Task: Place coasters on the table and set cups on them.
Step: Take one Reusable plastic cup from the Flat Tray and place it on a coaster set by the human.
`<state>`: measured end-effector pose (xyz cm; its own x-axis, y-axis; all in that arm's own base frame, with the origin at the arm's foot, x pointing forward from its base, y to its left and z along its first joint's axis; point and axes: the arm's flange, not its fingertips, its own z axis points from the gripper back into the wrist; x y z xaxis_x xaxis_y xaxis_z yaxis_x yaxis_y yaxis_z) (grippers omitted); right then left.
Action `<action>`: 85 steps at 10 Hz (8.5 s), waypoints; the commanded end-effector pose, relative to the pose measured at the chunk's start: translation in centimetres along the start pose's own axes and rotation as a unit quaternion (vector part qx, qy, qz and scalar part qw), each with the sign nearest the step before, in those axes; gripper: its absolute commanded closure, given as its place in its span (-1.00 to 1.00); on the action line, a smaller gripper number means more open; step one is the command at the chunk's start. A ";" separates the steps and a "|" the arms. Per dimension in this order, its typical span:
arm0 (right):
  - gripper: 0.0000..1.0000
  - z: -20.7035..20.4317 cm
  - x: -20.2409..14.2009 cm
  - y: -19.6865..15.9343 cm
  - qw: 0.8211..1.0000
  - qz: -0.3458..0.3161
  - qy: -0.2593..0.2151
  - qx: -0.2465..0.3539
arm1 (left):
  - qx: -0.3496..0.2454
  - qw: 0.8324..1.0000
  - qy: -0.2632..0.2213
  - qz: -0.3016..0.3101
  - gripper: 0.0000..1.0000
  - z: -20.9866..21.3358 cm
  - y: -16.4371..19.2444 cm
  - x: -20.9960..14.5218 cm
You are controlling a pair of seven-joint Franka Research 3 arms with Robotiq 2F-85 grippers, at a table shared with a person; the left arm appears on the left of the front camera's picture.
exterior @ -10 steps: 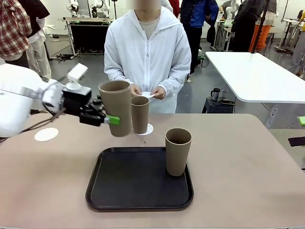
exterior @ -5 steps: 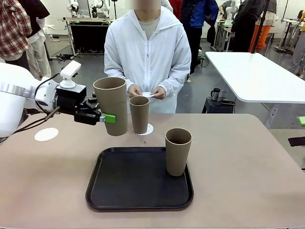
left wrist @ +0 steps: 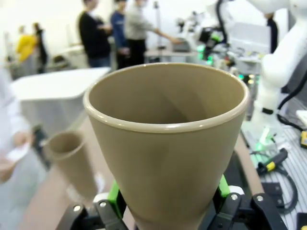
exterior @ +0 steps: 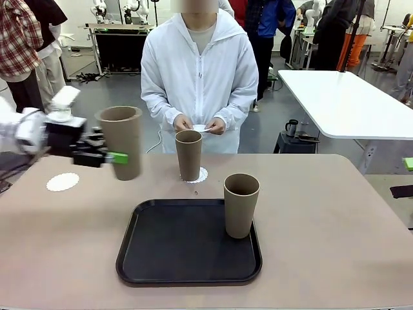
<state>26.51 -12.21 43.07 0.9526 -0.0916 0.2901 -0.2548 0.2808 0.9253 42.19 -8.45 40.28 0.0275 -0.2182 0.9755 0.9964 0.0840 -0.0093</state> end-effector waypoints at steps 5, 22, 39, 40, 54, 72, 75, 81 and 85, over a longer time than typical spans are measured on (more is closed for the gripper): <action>-1.00 0.1 0.1 0.0 1.000 0.008 -0.002 0.007 | 0.196 0.978 -0.057 0.039 -0.68 20.9 -2.0 -7.4; -1.00 0.1 0.1 0.0 1.000 0.008 -0.002 0.007 | 0.222 0.975 -0.008 0.023 -0.68 20.5 10.3 -12.3; -1.00 0.1 0.1 0.0 1.000 0.008 -0.002 0.007 | 0.164 0.986 0.004 0.009 -0.68 21.2 12.3 -17.7; -1.00 0.1 0.1 0.0 1.000 0.008 -0.002 0.007 | 0.165 0.986 0.002 0.014 -0.68 21.5 12.7 -18.3; -1.00 0.1 0.1 0.0 1.000 0.008 -0.002 0.007 | 0.157 0.987 -0.014 0.025 -0.68 21.7 14.9 -21.4; -1.00 0.1 0.1 0.0 1.000 0.008 -0.002 0.007 | 0.216 0.903 0.338 0.155 -1.00 29.3 6.2 -6.4; -1.00 0.1 0.1 0.0 1.000 0.008 -0.002 0.007 | 0.170 0.905 0.363 0.143 -1.00 28.0 1.3 1.0; -1.00 0.1 0.1 0.0 1.000 0.008 -0.002 0.007 | 0.200 0.851 0.478 0.083 -1.00 22.4 -2.6 6.5; -1.00 0.1 0.1 0.0 1.000 0.008 -0.002 0.007 | 0.186 0.860 0.469 0.073 -1.00 22.8 -2.3 7.2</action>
<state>26.51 -12.21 43.08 0.9527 -0.0912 0.2900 -0.2548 0.2807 0.9254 38.00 12.05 52.25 0.3688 -0.8487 0.3790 0.8868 0.4435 0.1301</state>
